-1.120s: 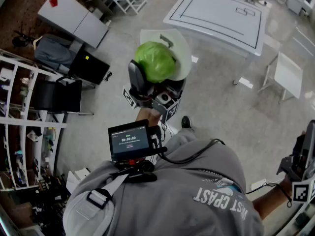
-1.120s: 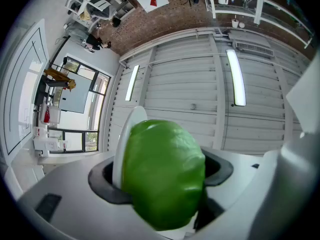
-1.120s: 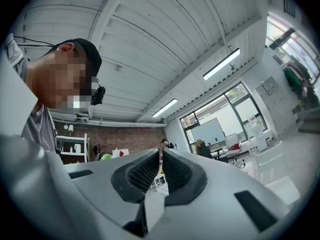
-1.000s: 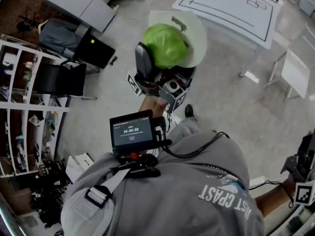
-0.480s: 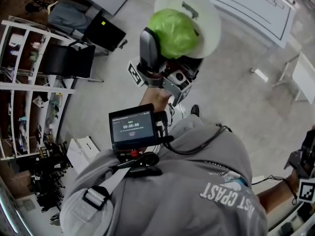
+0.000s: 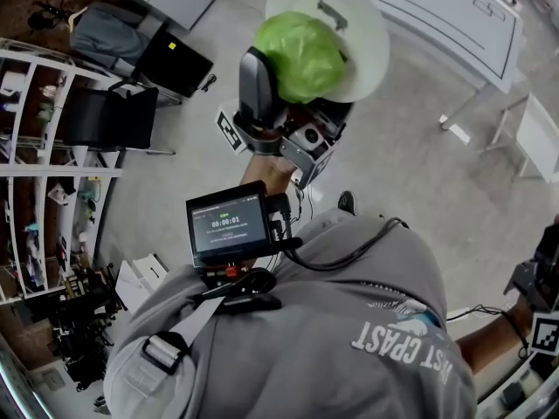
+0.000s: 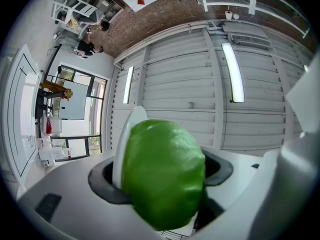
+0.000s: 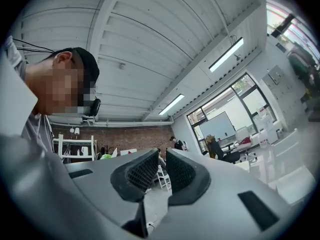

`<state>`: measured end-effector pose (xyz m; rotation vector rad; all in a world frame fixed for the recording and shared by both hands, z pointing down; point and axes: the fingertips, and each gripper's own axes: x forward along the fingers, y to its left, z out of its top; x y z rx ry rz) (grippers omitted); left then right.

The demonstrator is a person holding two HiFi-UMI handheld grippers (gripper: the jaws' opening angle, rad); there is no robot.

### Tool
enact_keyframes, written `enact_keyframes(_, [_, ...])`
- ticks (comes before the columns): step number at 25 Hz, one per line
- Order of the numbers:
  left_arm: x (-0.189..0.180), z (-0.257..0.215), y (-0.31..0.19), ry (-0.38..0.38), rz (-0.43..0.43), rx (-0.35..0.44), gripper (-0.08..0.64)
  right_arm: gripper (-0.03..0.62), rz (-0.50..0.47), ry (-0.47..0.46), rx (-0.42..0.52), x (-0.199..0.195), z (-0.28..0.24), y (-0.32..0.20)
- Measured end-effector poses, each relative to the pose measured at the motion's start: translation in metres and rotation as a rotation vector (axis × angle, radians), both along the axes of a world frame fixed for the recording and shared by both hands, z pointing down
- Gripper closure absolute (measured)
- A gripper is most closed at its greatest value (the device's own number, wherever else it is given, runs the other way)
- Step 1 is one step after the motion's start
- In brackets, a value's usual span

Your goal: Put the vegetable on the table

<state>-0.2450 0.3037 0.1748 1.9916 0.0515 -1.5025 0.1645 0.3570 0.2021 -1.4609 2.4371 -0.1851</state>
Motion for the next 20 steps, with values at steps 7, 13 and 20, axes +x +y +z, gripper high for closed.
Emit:
enact_keyframes(7, [-0.03,0.013,-0.064,0.001,0.017,-0.005,0.189,0.563,0.008,-0.002,0.007,-0.033,0.003,-0.012])
enact_keyframes(13, [-0.033,0.02,-0.075,-0.004,0.021,-0.027,0.189,0.563,0.018,0.011,-0.024,-0.044,-0.013,-0.037])
enact_keyframes(20, [-0.039,0.024,-0.085,0.01,-0.006,-0.078,0.189,0.563,-0.009,0.008,-0.035,-0.051,-0.018,-0.055])
